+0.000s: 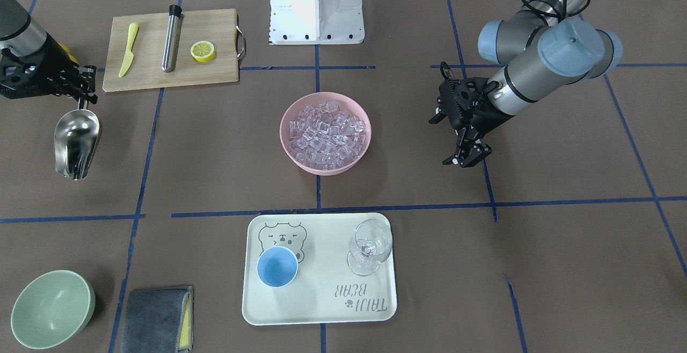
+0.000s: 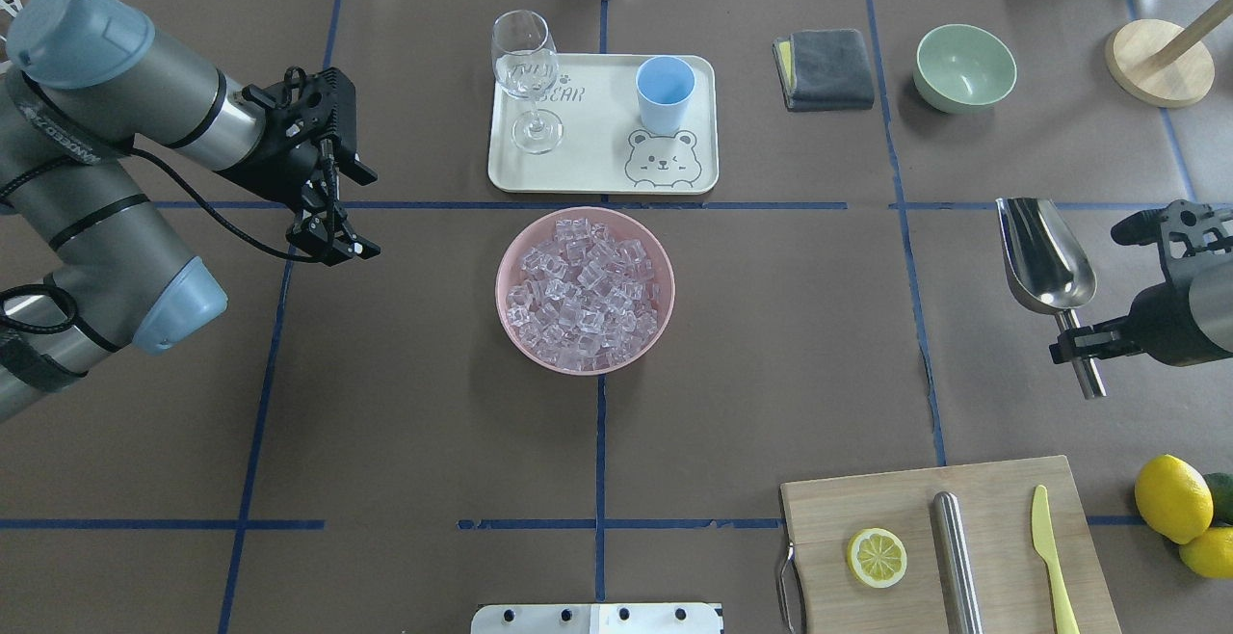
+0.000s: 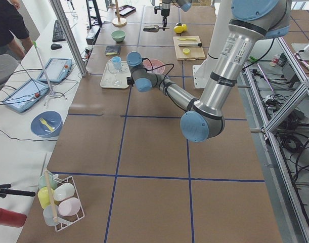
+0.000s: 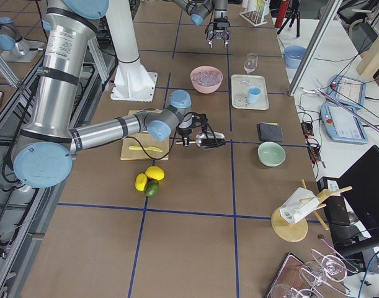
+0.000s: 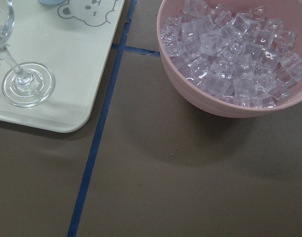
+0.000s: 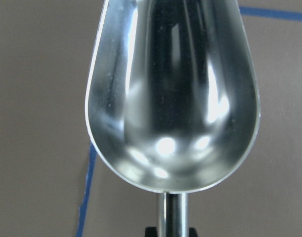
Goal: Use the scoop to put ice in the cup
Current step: 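Lift the scoop with the right gripper and carry it toward the ice bowl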
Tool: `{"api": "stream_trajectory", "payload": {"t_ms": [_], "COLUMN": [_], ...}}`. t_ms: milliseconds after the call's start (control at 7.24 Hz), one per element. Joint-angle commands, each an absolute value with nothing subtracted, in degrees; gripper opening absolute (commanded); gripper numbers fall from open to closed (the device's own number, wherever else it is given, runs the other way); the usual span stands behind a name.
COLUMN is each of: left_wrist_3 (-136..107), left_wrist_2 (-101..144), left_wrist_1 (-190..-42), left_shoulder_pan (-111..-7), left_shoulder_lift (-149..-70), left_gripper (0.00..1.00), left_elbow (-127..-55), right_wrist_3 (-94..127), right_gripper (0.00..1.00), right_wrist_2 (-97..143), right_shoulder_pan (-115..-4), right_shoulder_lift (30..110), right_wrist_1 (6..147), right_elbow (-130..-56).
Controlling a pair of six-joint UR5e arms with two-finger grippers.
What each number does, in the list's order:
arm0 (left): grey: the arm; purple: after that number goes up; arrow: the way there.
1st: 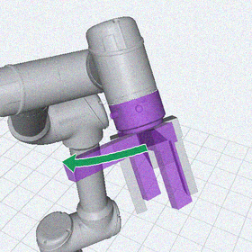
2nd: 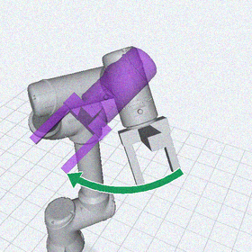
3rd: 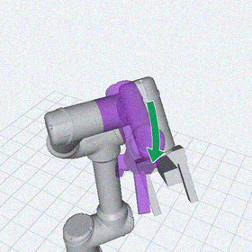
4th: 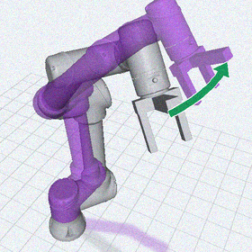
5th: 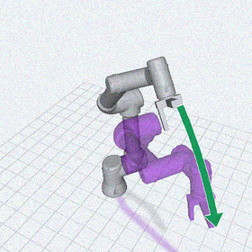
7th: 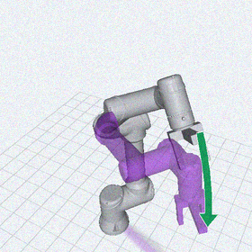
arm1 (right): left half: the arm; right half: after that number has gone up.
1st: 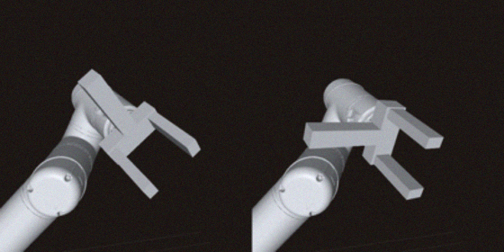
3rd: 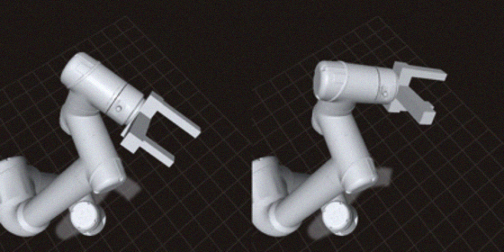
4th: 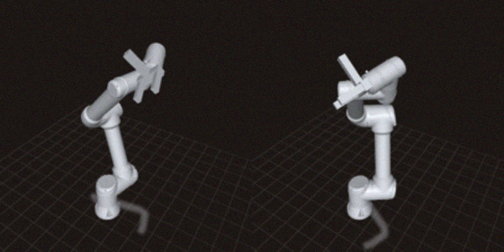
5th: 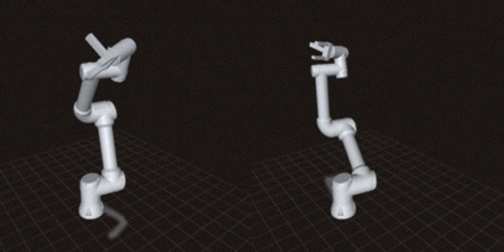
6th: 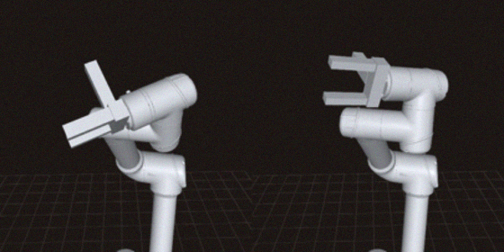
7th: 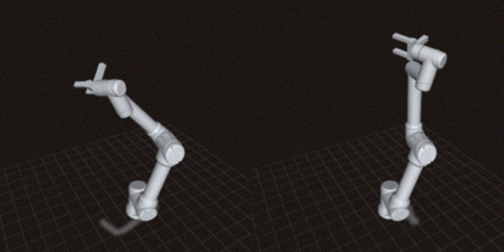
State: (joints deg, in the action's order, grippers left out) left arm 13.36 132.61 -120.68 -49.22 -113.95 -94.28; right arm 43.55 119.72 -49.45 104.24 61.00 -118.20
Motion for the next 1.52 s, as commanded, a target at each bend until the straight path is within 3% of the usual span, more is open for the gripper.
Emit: {"api": "stream_trajectory", "payload": {"t_ms": [0,552,828,1104,1381], "left_wrist_3": [13.36,13.27,13.27,13.27,13.27], "left_wrist_2": [132.28,132.28,132.28,132.28,132.28], "left_wrist_1": [-120.67,-120.59,-120.59,-120.67,-120.67], "left_shoulder_pan": [-49.22,-49.22,-49.22,-49.22,-49.31], "left_shoulder_lift": [-114.08,-114.43,-114.43,-114.43,-114.43], "left_gripper": [1.0,1.0,1.0,1.0,1.0], "left_elbow": [-94.48,-94.66,-94.57,-94.4,-94.22], "right_wrist_3": [13.35,6.95,4.85,-2.06,-11.4], "right_gripper": [0.0,0.0,0.0,0.0,0.0], "right_wrist_2": [119.44,116.38,111.82,110.66,110.65], "right_shoulder_pan": [-59.36,-61.35,-56.63,-55.64,-56.6], "right_shoulder_lift": [103.71,101.26,99.14,98.88,92.76], "right_wrist_1": [61.17,62.58,63.19,69.94,76.26], "right_elbow": [-121.46,-122.69,-122.61,-122.61,-122.61]}}
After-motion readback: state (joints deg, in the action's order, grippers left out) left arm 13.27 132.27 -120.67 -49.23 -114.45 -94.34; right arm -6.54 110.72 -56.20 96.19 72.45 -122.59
